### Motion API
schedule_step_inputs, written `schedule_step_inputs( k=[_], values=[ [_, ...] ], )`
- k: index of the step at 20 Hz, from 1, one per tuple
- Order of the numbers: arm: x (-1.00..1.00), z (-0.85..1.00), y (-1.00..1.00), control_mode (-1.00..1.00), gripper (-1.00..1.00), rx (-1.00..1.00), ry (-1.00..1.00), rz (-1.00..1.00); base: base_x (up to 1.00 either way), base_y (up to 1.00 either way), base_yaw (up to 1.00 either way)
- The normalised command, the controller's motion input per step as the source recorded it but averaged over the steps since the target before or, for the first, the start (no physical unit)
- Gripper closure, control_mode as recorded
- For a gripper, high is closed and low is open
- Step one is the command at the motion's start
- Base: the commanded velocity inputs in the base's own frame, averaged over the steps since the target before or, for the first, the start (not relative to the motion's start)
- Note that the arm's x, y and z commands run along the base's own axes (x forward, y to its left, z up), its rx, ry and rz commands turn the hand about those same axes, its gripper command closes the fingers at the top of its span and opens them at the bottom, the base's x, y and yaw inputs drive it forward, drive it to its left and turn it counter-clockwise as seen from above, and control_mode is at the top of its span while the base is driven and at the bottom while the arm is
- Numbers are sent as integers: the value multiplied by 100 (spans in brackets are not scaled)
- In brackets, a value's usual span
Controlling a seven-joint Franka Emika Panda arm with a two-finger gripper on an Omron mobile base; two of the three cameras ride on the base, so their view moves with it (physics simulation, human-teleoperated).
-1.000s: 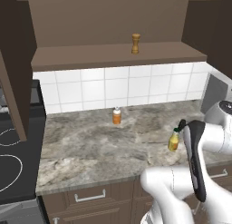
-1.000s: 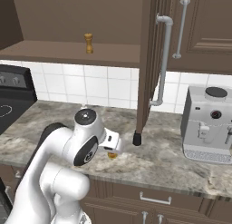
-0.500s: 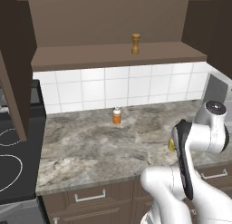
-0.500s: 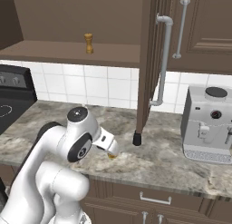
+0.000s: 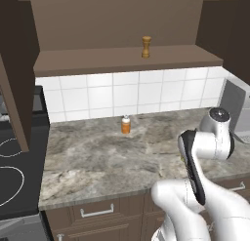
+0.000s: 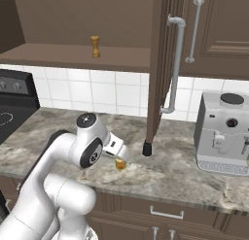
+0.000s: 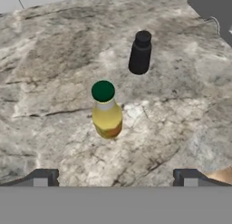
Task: There are various items on the counter. Only move the condiments/shakers into the cabinet.
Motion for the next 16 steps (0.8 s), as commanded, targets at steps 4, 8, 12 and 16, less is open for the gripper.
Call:
schedule_step_inputs(
  k=[4,8,12,16],
  values=[
    [26,-33,0,-100,-100,-2,0,3,0,0,0],
    [16,-36,-3,-100,-100,0,1,7,0,0,0],
    [15,-32,-7,-100,-100,0,0,6,0,0,0],
    [13,-25,-13,-100,-100,0,0,5,0,0,0]
  ],
)
